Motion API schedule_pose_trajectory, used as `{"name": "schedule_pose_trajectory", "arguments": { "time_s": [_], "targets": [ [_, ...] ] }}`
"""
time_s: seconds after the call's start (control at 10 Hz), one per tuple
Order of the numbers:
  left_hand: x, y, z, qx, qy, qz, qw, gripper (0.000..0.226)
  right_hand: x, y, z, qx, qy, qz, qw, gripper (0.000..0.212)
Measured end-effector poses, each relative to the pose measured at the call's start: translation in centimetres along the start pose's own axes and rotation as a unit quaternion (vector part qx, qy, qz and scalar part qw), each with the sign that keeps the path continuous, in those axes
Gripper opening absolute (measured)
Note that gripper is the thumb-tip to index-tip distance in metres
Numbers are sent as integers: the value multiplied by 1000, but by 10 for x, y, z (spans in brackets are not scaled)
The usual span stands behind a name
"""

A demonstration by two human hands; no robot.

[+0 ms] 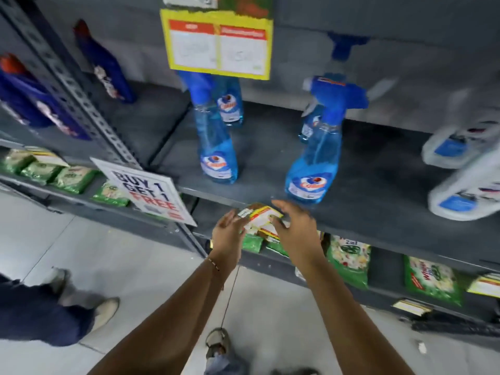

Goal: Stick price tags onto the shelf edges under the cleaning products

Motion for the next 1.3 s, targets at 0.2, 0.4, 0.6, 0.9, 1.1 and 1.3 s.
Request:
{"name": "schedule_pose_trajectory", "arguments": {
  "time_s": [0.2, 0.4, 0.6, 0.9, 1.1, 1.3],
  "targets": [
    [-17, 20, -8, 34, -32, -148, 988, 23, 37, -23, -27, 1, 6, 63, 998, 11],
    [-33, 42, -14, 106, -64, -288, 950, 21, 43, -15, -9, 37, 50, 88, 994, 3],
    [-23, 63, -26, 171, -77, -354, 916, 18, 43, -10, -8, 70, 103, 72, 990, 5],
    [-18, 62, -31, 178, -71, -360, 913, 21, 44, -4, -13, 94, 106, 63, 988, 8],
    [-22, 69, -28, 200, -34, -384, 901, 19, 48, -6, -12, 118, 119, 116, 979, 27],
    [-37, 76, -28, 206, 19, -393, 896, 32, 29, 12, 3, 169, 164, 174, 956, 50]
  ]
}}
Point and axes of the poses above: each hand's wrist, its own z-axis away from the middle knuckle, its own x-axis out of the palm, y = z × x, the point moved 6 cm from there along -z, towards the middle knuckle, and after that the axes turned 7 degrees about -y, right-handed, at the moved point
